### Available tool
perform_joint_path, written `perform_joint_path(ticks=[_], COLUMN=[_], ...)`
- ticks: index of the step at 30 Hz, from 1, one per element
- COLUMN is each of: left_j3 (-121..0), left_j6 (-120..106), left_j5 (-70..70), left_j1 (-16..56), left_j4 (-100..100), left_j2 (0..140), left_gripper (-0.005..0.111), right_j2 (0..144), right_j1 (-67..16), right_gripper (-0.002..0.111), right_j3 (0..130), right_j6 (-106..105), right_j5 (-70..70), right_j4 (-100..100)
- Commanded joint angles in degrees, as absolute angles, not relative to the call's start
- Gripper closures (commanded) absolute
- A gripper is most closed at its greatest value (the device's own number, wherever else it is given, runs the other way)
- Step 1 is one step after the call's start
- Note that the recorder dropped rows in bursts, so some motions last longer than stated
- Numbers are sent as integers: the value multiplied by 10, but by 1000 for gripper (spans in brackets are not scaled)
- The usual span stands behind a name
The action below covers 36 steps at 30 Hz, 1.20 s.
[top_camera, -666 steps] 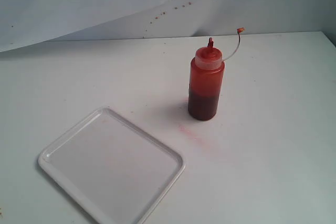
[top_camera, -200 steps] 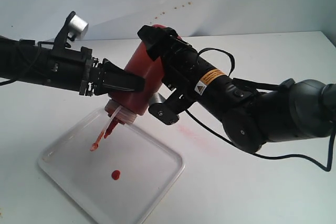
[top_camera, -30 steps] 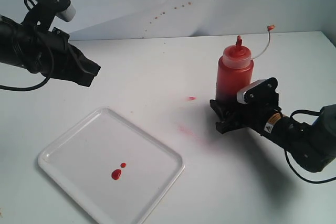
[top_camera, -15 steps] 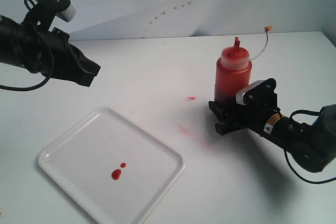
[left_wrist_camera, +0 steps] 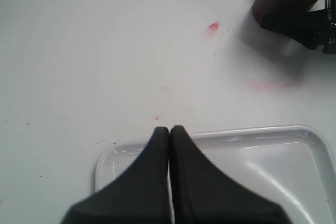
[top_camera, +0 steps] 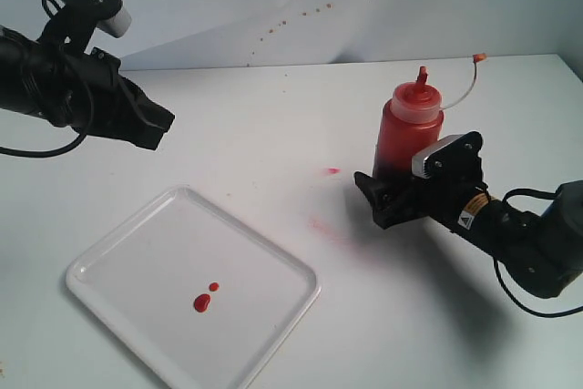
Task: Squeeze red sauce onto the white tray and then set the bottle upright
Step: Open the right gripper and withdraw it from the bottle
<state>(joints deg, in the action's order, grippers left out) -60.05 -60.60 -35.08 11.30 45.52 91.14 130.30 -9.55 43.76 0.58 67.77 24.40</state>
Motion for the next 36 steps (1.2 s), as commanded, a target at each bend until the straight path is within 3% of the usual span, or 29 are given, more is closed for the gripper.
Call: perform_joint_path(ticks=[1,9,16,30,36], left_j3=[-602,-602,-602,-602,-616], left_j6=[-600,-600,-600,-591,-405], left_j5=[-346,-346,-343,-348,-352], left_j1=[116,116,116,116,116], left_j4=[461,461,461,457,371], left_j2=[908,908,908,908,905], left_gripper=[107,107,107,107,107], right_j2=[1297,1284,1221,1077,998], right_j1=[-92,-92,-92,-92,-92], right_gripper=[18,18,18,18,18], right_j3=[439,438,438,267,209], right_j6=[11,18,19,8,26], right_j5=[688,658,483,524,522], right_j4=[239,238,268,199,203])
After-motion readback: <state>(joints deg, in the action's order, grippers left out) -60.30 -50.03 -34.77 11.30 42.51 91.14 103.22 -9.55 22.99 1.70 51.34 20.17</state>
